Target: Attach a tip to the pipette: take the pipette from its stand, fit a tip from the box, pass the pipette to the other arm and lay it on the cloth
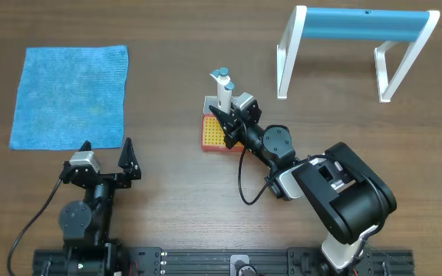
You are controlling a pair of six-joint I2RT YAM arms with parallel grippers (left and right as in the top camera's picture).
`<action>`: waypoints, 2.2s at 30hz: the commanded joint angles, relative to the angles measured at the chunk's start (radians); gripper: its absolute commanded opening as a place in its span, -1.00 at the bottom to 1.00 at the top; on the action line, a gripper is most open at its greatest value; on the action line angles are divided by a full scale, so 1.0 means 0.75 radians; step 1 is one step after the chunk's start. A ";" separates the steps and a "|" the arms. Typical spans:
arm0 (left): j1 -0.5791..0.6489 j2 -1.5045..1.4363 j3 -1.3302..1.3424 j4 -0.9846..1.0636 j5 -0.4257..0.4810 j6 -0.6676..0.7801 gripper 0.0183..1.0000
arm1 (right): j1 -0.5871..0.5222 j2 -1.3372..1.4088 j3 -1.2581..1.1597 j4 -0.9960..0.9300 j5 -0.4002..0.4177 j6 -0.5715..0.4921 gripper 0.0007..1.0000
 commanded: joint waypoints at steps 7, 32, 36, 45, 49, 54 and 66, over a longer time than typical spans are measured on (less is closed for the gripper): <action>-0.005 -0.007 -0.006 -0.004 -0.015 -0.002 0.96 | -0.004 -0.009 -0.022 -0.123 -0.014 -0.051 -0.86; -0.005 -0.007 -0.006 -0.004 -0.015 -0.002 0.96 | 0.014 0.122 -0.098 -0.028 -0.013 -0.051 -0.86; -0.005 -0.007 -0.006 -0.004 -0.015 -0.002 0.96 | 0.014 0.123 -0.099 -0.046 -0.013 -0.082 -0.86; -0.005 -0.007 -0.006 -0.004 -0.015 -0.002 0.96 | 0.040 0.123 -0.099 -0.117 -0.013 -0.117 -0.86; -0.005 -0.007 -0.006 -0.004 -0.015 -0.002 0.96 | 0.040 0.123 -0.099 -0.082 -0.013 -0.116 -0.86; -0.005 -0.007 -0.006 -0.004 -0.015 -0.002 0.96 | 0.040 0.122 -0.098 -0.016 -0.013 -0.116 -0.86; -0.005 -0.007 -0.006 -0.004 -0.015 -0.002 0.96 | 0.039 0.058 -0.098 0.063 -0.014 -0.116 -0.86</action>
